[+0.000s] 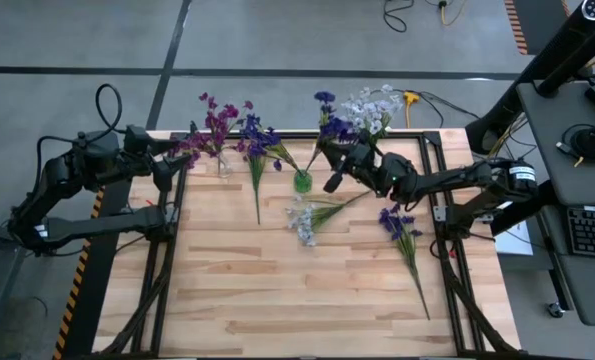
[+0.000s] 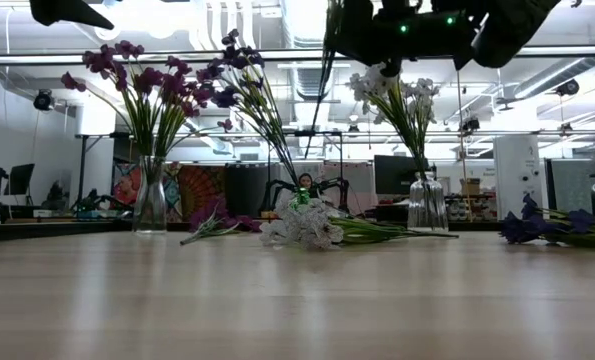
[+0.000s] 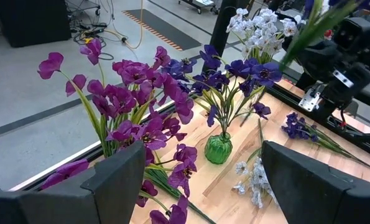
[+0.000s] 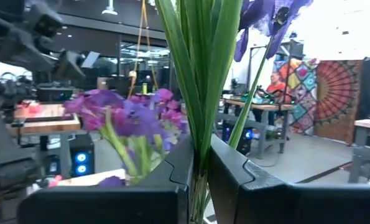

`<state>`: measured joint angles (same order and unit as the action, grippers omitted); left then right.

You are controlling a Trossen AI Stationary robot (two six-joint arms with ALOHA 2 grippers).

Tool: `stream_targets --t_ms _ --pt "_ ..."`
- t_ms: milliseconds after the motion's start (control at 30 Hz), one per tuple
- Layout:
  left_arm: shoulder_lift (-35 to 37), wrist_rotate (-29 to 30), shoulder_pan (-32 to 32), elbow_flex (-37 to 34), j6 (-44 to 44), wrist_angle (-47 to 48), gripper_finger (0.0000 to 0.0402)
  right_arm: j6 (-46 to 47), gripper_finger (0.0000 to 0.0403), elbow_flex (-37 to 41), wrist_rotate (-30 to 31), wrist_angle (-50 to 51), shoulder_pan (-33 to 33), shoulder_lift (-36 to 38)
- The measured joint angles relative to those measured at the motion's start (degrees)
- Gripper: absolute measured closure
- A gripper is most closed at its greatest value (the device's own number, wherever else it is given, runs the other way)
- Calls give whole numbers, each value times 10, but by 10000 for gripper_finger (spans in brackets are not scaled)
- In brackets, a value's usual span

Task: Sort flowers into vase by color
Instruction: Put the left blue flowers into the green flower vase

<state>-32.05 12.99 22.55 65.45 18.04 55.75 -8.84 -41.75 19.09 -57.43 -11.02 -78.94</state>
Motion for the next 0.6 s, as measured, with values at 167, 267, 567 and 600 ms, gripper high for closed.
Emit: stream_targets --t_ms 167,267,567,600 --pt "0 2 0 0 0 0 99 2 376 0 -9 1 -7 0" --pt "0 2 0 0 0 0 99 2 376 0 -16 1 -6 0" --pt "-1 2 0 0 0 0 99 2 376 0 -15 -16 -7 -38" --pt "-1 2 0 0 0 0 99 2 376 0 -15 -17 -7 -40"
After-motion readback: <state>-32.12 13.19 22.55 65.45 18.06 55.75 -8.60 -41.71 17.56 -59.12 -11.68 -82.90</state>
